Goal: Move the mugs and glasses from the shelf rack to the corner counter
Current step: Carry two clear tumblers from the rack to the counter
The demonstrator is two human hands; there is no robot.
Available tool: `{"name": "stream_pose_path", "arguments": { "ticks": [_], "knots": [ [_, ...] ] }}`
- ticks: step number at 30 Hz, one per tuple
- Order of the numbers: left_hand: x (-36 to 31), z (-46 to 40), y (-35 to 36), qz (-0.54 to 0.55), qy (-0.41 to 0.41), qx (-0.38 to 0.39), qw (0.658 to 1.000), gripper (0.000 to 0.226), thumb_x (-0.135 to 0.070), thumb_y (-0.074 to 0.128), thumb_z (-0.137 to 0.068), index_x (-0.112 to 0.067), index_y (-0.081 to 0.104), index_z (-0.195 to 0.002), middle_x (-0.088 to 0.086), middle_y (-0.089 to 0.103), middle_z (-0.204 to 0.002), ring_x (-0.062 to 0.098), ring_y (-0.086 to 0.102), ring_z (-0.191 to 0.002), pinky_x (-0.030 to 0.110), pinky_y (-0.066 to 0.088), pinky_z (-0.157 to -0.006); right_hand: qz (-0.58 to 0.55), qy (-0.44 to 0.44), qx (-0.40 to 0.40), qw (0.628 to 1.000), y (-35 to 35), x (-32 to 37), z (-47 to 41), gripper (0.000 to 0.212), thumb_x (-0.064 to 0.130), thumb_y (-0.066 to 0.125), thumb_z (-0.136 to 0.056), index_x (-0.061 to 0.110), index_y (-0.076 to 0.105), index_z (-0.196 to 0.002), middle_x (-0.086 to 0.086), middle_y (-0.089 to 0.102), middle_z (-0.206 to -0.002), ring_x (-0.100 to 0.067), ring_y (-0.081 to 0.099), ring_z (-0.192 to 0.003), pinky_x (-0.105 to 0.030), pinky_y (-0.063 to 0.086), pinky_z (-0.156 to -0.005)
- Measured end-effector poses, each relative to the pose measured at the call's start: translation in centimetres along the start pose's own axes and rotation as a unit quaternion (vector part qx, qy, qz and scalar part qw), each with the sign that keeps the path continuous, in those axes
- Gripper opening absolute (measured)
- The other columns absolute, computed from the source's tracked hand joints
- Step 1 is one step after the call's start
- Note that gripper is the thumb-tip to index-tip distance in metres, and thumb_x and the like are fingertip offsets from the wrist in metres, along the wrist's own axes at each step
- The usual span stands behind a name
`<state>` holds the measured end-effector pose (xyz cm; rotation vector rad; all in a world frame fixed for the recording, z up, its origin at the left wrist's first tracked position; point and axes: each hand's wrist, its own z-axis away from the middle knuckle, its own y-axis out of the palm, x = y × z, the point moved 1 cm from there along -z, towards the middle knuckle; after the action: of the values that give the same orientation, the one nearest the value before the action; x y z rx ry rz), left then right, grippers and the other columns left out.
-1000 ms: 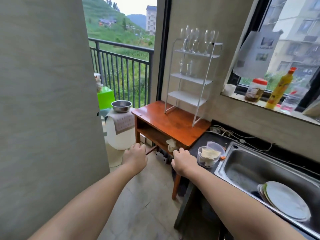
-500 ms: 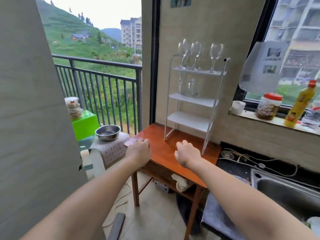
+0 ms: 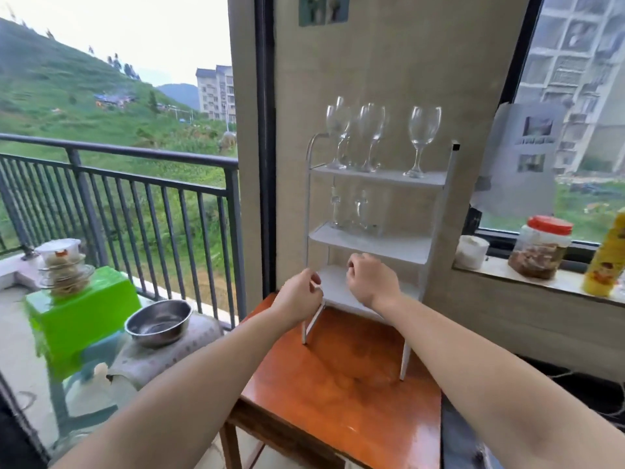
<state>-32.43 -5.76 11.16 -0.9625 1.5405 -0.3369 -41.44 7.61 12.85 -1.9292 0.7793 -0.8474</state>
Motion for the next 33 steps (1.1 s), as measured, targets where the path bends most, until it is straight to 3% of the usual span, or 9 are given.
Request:
{"name": "stream_pose_path", "arguments": {
  "ticks": [6, 10, 14, 16, 18, 21, 24, 28, 33],
  "knots": [
    [-2.6, -8.9, 0.7, 0.092, 0.006, -0.025, 0.995, 0.037, -0.018, 0.048, -0.090, -0.010, 0.050, -0.126, 0.009, 0.059, -0.119, 0.022, 0.055, -0.097, 0.027, 0.041, -0.077, -0.070, 0.052, -0.087, 0.992, 0.1, -1.7, -8.0, 0.030, 0.017, 0.042, -0.094, 0.010, 0.052, -0.121, -0.011, 0.053, -0.125, -0.033, 0.056, -0.106, -0.036, 0.043, -0.075],
    [-3.7, -13.9, 1.0, 0.121, -0.012, 0.006, 0.993, 0.054, -0.018, 0.048, -0.092, -0.008, 0.031, -0.142, 0.014, 0.037, -0.142, 0.028, 0.044, -0.125, 0.037, 0.041, -0.102, -0.145, 0.124, -0.092, 0.977, 0.0, -2.6, -13.5, 0.038, 0.011, 0.046, -0.092, -0.002, 0.046, -0.127, -0.022, 0.047, -0.130, -0.039, 0.049, -0.117, -0.041, 0.042, -0.097],
    [-3.8, -17.6, 0.9, 0.144, -0.088, -0.004, 0.986, 0.060, -0.019, 0.047, -0.091, -0.006, 0.023, -0.144, 0.016, 0.027, -0.148, 0.036, 0.038, -0.130, 0.043, 0.036, -0.108, -0.250, 0.219, -0.097, 0.938, 0.4, -2.5, -16.4, 0.010, 0.009, 0.047, -0.089, 0.009, 0.055, -0.082, -0.012, 0.053, -0.086, -0.030, 0.049, -0.092, -0.033, 0.037, -0.078],
    [-3.5, -19.5, 0.9, 0.175, -0.106, 0.007, 0.979, 0.059, -0.017, 0.046, -0.091, -0.008, 0.022, -0.145, 0.017, 0.024, -0.148, 0.035, 0.040, -0.128, 0.045, 0.036, -0.108, -0.296, 0.248, -0.106, 0.916, 1.0, -2.7, -17.5, 0.016, 0.008, 0.047, -0.089, 0.002, 0.061, -0.093, -0.018, 0.059, -0.096, -0.033, 0.054, -0.098, -0.034, 0.043, -0.083],
    [-3.2, -21.0, 1.1, 0.189, -0.103, 0.013, 0.977, 0.054, -0.016, 0.045, -0.091, -0.009, 0.027, -0.142, 0.015, 0.028, -0.146, 0.033, 0.044, -0.124, 0.042, 0.037, -0.107, -0.314, 0.274, -0.116, 0.902, 1.3, -2.8, -18.2, 0.028, 0.008, 0.046, -0.090, -0.004, 0.060, -0.110, -0.023, 0.061, -0.114, -0.033, 0.057, -0.108, -0.036, 0.044, -0.091],
    [-3.0, -22.5, 1.9, 0.220, -0.106, 0.019, 0.970, 0.046, -0.018, 0.043, -0.089, -0.012, 0.039, -0.135, 0.010, 0.050, -0.130, 0.028, 0.052, -0.108, 0.035, 0.042, -0.095, -0.334, 0.265, -0.106, 0.898, 1.6, -2.9, -18.8, 0.024, 0.007, 0.047, -0.088, 0.014, 0.053, -0.066, -0.013, 0.054, -0.078, -0.022, 0.051, -0.083, -0.031, 0.041, -0.075],
    [-3.1, -23.3, 2.6, 0.285, -0.110, 0.013, 0.952, 0.031, -0.018, 0.044, -0.088, -0.009, 0.051, -0.117, 0.002, 0.057, -0.089, 0.018, 0.051, -0.076, 0.027, 0.042, -0.070, -0.341, 0.253, -0.089, 0.901, 1.9, -3.4, -18.8, 0.025, 0.009, 0.051, -0.088, 0.013, 0.047, -0.064, -0.014, 0.049, -0.076, -0.024, 0.047, -0.078, -0.044, 0.048, -0.079],
    [-3.9, -23.7, 3.4, 0.357, -0.109, 0.047, 0.927, 0.017, -0.022, 0.044, -0.091, -0.010, 0.056, -0.088, 0.004, 0.056, -0.076, 0.019, 0.051, -0.072, 0.034, 0.045, -0.072, -0.415, 0.251, -0.085, 0.870, 1.9, -3.6, -18.5, 0.010, 0.017, 0.056, -0.089, 0.010, 0.056, -0.083, -0.011, 0.060, -0.082, -0.024, 0.056, -0.078, -0.039, 0.050, -0.072],
    [-4.8, -23.6, 3.8, 0.410, -0.123, 0.073, 0.901, 0.042, -0.036, 0.038, -0.097, -0.001, 0.053, -0.115, 0.010, 0.052, -0.086, 0.020, 0.052, -0.081, 0.044, 0.052, -0.092, -0.489, 0.296, -0.140, 0.808, 1.0, -4.3, -17.9, 0.029, 0.018, 0.050, -0.094, 0.012, 0.050, -0.066, -0.003, 0.052, -0.062, -0.015, 0.049, -0.055, -0.028, 0.043, -0.055]
  ]
}}
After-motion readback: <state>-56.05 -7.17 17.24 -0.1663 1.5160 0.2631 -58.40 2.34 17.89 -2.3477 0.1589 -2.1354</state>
